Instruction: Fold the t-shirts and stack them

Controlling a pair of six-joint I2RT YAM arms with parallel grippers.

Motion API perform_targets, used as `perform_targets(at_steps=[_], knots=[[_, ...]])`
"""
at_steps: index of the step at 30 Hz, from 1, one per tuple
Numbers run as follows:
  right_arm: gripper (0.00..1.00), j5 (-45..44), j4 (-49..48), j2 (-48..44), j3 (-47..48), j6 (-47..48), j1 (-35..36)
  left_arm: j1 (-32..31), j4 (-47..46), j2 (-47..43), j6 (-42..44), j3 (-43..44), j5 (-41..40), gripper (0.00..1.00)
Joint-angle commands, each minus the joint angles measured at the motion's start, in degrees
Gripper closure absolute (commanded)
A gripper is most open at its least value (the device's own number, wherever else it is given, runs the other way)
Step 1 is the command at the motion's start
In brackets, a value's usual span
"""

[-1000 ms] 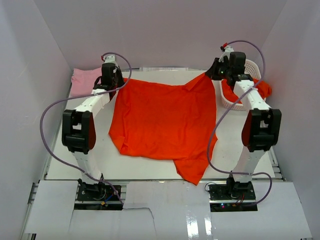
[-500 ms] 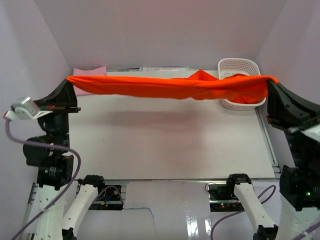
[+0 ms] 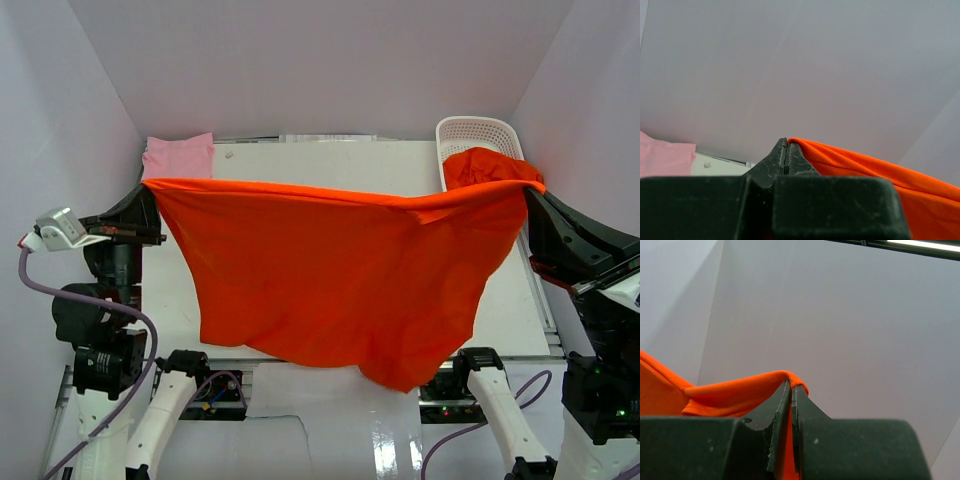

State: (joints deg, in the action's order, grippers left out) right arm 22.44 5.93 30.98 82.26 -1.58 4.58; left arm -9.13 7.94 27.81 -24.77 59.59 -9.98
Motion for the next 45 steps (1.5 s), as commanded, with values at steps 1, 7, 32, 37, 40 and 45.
perform_targets(at_steps=[1, 7, 32, 37, 40, 45], knots=[[0.92, 0.2, -2.1, -1.7, 0.5, -1.1, 0.1, 0.2, 2.9, -2.5, -1.3, -0.2, -0.2, 1.0], [0.92, 1.2, -2.3, -2.8, -7.5, -9.0, 0.1, 0.2, 8.1, -5.8, -3.3, -3.3, 0.8, 1.0], [0.92, -2.3, -10.8, 16.5, -27.2, -9.6, 0.7, 0.2, -12.2, 28.5, -5.3, -13.3, 3.9, 1.0], [0.92, -3.1, -15.6, 25.3, -27.3, -9.0, 0.7, 0.2, -15.5, 43.1, -6.1, -8.2, 4.5, 1.0], [0.92, -4.2, -16.9, 30.9, -25.7, -7.6, 0.6, 0.0, -15.9, 51.4, -5.1, -2.2, 5.3, 1.0], [0.92, -4.7, -18.9, 42.0, -21.4, -7.2, 0.5, -0.2, -16.0, 62.8, -2.1, 7.7, 7.1, 1.0]])
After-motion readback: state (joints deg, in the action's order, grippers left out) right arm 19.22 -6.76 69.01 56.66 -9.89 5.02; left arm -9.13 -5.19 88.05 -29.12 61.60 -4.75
